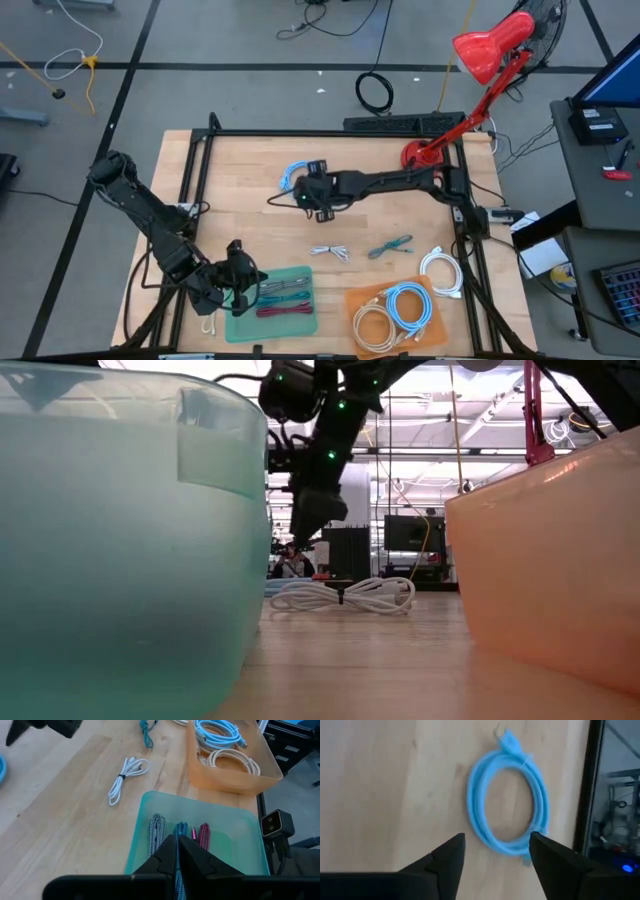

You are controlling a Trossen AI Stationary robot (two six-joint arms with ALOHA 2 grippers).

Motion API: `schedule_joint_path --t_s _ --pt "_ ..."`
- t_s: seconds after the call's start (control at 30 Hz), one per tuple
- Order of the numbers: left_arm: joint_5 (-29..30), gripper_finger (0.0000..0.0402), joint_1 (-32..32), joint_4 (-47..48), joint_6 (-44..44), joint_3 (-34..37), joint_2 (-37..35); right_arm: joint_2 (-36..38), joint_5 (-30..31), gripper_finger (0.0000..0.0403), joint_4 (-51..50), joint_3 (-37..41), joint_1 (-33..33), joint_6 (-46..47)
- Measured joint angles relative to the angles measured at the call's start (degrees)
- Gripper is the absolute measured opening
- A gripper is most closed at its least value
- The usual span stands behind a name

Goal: Pick & Place USB Port
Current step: Put the light blue HDMI cable into the orange bin

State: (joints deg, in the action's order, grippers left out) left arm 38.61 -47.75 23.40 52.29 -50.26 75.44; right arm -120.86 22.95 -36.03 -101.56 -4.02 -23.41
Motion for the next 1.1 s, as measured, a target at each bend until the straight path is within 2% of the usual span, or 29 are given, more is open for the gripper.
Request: schedule_joint_path --t_s 0.07,0.17,0.23,0.3,0.37,0.5,0.6,0.67,0.8,0.9,1.0,1.1 --pt "0.00 0.0019 0.00 -0.02 0.60 0.00 0.00 -0.02 -5.20 0.0218 0.93 0.00 0.39 4.07" --pt "0.04 0.0019 -0.41 -0.04 0.85 0.00 0.02 -0.02 -18.88 0.0217 1.20 0.00 1.10 12.25" --pt "0.03 0.0019 -0.66 -0.16 0.87 0.00 0.48 -0.04 -23.65 0.0213 2.05 0.04 2.15 16.33" --pt "-0.08 0.0019 -0.81 -0.12 0.96 0.00 1.11 -0.03 -23.59 0.0208 2.54 0.04 3.45 20.36" --pt "-0.07 0.0019 -1.05 -0.59 1.30 0.00 1.70 -0.02 -20.85 0.0204 2.67 0.04 4.76 22.46" --pt "-1.06 0.0019 -0.96 -1.27 1.88 -0.02 3.10 0.58 -11.45 0.0196 4.74 0.07 5.61 18.58" --pt "-2.15 0.0019 -0.39 -2.37 1.74 -0.02 3.63 2.29 -9.91 0.0189 7.56 0.07 2.35 16.86" --pt "-2.98 0.0019 -0.01 -3.13 0.54 -0.02 3.76 4.04 -11.05 0.0186 7.50 0.07 -1.86 17.68" --pt "-3.21 0.0019 1.06 -4.01 -1.18 -0.04 3.74 5.63 -19.50 0.0183 8.22 -1.58 -13.81 25.24" --pt "-3.66 0.0019 1.82 -4.03 -1.77 -0.04 3.74 5.38 -23.57 0.0183 4.93 -5.00 -21.55 27.26" --pt "-4.61 0.0019 2.55 -4.00 -3.25 -0.04 3.74 3.62 -26.67 0.0183 5.34 -8.46 -24.90 28.64" --pt "-5.25 0.0019 3.38 -4.00 -4.43 -0.04 3.74 2.14 -27.52 0.0183 2.18 -10.17 -24.83 28.21"
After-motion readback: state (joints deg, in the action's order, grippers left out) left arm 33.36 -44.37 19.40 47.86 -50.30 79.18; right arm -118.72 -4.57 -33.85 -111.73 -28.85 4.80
